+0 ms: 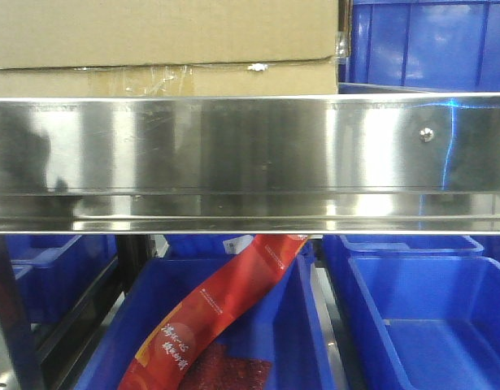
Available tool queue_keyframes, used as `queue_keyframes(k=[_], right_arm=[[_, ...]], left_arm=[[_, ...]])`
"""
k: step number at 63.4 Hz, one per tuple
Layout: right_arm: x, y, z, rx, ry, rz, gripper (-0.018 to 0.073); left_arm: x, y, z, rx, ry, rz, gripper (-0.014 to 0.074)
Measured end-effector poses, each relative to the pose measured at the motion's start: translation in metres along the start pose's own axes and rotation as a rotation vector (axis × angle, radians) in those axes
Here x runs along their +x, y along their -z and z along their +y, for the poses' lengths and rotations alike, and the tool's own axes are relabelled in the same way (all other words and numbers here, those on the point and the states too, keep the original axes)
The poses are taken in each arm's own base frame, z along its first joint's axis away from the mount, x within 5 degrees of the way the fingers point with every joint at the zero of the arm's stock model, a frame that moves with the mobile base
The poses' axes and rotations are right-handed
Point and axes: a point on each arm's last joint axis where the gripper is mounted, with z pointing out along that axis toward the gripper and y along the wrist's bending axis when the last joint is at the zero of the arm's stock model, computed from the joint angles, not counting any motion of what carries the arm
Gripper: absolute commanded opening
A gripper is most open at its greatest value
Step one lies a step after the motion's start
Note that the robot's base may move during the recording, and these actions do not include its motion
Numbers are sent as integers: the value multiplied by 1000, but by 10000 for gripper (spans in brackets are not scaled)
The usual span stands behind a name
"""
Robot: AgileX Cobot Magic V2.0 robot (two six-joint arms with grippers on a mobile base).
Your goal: Grab carton from right shelf to conveyor
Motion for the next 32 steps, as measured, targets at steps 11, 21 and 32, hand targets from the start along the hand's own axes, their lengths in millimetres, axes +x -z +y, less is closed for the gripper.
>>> queue_keyframes(k=[11, 21, 32], right_arm=[[0, 0, 0, 0, 0, 0, -70], [0, 0, 0, 0, 0, 0, -70], [-1, 0, 0, 1, 0, -11, -70]], left_arm=[[0, 0, 0, 0, 0, 0, 13], [0, 0, 0, 0, 0, 0, 13], [0, 0, 0, 0, 0, -2, 13]])
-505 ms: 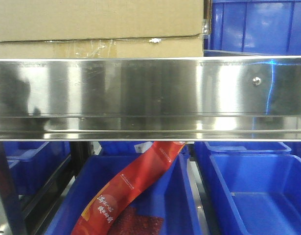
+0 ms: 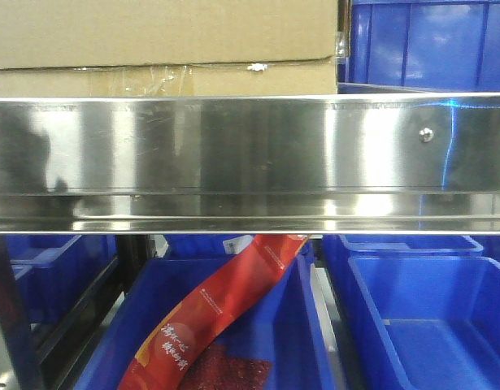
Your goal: Grab carton from right shelf to conveyor
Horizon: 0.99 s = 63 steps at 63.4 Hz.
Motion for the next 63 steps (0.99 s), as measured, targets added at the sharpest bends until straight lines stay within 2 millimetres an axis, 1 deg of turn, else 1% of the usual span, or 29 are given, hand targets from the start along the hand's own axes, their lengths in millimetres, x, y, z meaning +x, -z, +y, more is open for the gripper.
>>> queue_keyframes(k=[19, 29, 33, 36, 39, 40, 43, 46, 47, 49, 53, 54, 56, 58, 60, 63], right_arm=[[-7, 0, -1, 10, 0, -82, -70], [-12, 1, -1, 8, -50, -101, -68], [-24, 4, 0, -3, -56, -92, -66], [-40, 8, 2, -17, -61, -92, -60], [-53, 13, 3, -27, -61, -96, -22], [-61, 15, 3, -31, -60, -109, -5], [-74, 20, 4, -40, -60, -109, 62], [-89, 23, 5, -46, -58, -116, 164], [-93, 24, 5, -47, -57, -120, 212], [-103, 25, 6, -50, -58, -129, 277], [-117, 24, 6, -52, -57, -131, 410], [-120, 24, 6, -52, -57, -130, 436], [-125, 22, 6, -52, -57, -127, 498], [-130, 19, 6, -52, -57, -122, 541], [-133, 17, 6, -52, -57, -111, 573], [-135, 11, 6, -51, -58, -87, 567]], left_arm=[[-6, 0, 0, -2, 0, -68, 13], [-13, 1, 0, -4, 0, -131, 16], [-23, 3, 1, -4, -6, -127, 16], [-38, 6, 1, -5, -11, -137, 16], [-50, 9, 1, -6, -20, -137, 16], [-55, 9, 2, -7, -22, -138, 16], [-71, 13, 2, -8, -24, -149, 17], [-83, 14, 3, -10, -28, -136, 38], [-89, 14, 3, -10, -28, -133, 51], [-96, 14, 3, -11, -30, -127, 84], [-112, 13, 4, -11, -29, -109, 192], [-115, 12, 4, -11, -29, -104, 236], [-123, 10, 4, -11, -29, -94, 296], [-128, 8, 4, -11, -29, -87, 369], [-134, 6, 4, -11, -29, -84, 421], [-139, 1, 5, -11, -29, -71, 492]])
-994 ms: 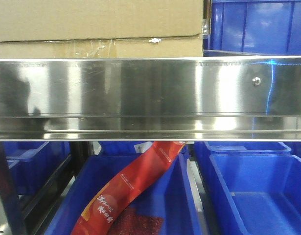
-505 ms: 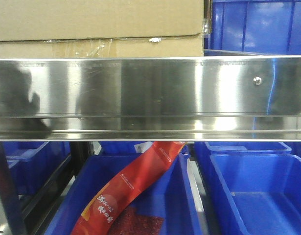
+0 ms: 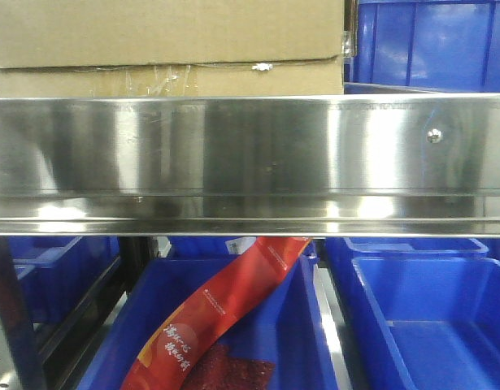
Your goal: Grab carton from right shelf to conveyor
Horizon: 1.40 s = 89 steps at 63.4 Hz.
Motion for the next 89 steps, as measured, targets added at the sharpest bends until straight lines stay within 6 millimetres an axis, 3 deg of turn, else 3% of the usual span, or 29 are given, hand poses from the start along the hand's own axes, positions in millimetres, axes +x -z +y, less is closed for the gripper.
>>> queue_keyframes(k=[4, 11, 21, 32, 42, 60, 75, 89], right_arm=[[1, -9, -1, 3, -2, 37, 559], [-3, -23, -1, 4, -5, 92, 559], [-32, -41, 4, -41, -13, 121, 559], [-62, -72, 18, -146, -13, 201, 559], [-85, -110, 36, -238, -7, 286, 559], [-124, -184, 61, -307, 19, 488, 559], [-155, -230, 65, -213, -6, 614, 559], [-156, -270, 78, -213, -14, 682, 559]], left_arm=[[-4, -8, 0, 3, 8, 29, 535], [-15, -18, -2, 43, 20, 69, 524], [-46, -34, -14, 207, 28, 124, 508], [-78, -66, -38, 385, 16, 219, 508], [-97, -110, -71, 486, -20, 359, 508], [-125, -194, -111, 471, -47, 542, 508], [-146, -243, -111, 282, -53, 628, 508], [-134, -281, -87, 195, 53, 722, 508]])
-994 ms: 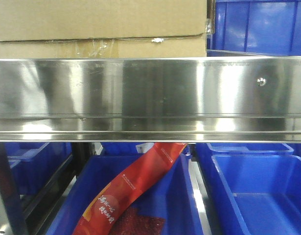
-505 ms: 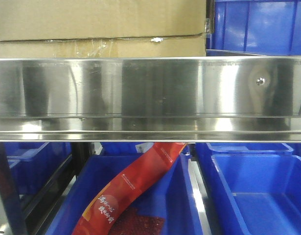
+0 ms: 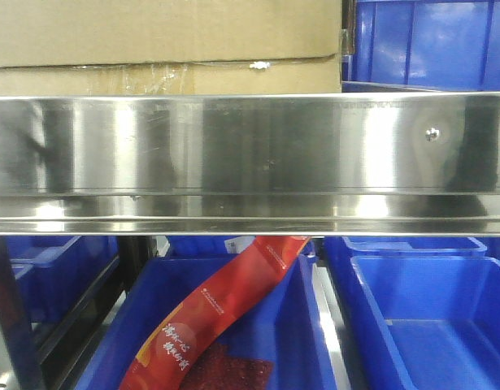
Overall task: Grab carton from right shelf to conveyor
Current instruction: 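Clamp the carton's side walls with both grippers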
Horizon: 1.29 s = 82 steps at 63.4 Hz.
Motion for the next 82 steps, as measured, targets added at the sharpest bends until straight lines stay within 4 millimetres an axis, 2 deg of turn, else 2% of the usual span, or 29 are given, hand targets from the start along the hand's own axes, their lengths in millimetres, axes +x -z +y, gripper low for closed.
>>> queue_keyframes(k=[13, 31, 47, 52, 56, 59, 61, 62, 65, 66, 71, 82], right_arm=[[-5, -43, 14, -33, 17, 45, 559], [8, -102, 12, -20, -11, 159, 559], [19, -135, 10, -10, -16, 225, 547], [20, -139, 10, -9, -16, 233, 470], [21, -142, 9, -8, -17, 239, 324], [21, -143, 9, -8, -17, 241, 209], [22, -145, 9, -7, -17, 245, 104], [22, -145, 9, -7, -17, 245, 41], [22, -146, 10, -11, -19, 245, -83], [22, -146, 10, -12, -22, 245, -103], [22, -145, 9, -3, -28, 245, -56], [22, -145, 8, 3, -25, 245, -68]], left_arm=[[3, -29, 22, -52, 47, 70, 508], [8, -61, 24, -84, 35, 131, 508], [16, -91, 25, -102, 25, 191, 506], [17, -98, 26, -111, 20, 204, 468], [19, -103, 26, -116, 17, 214, 367], [20, -105, 26, -116, 17, 217, 269], [20, -106, 26, -118, 16, 219, 176], [20, -107, 26, -118, 16, 221, 97], [20, -108, 26, -124, 13, 223, -25], [20, -108, 26, -124, 16, 222, -42], [20, -107, 27, -136, 14, 219, 13], [20, -107, 27, -131, 16, 218, 11]])
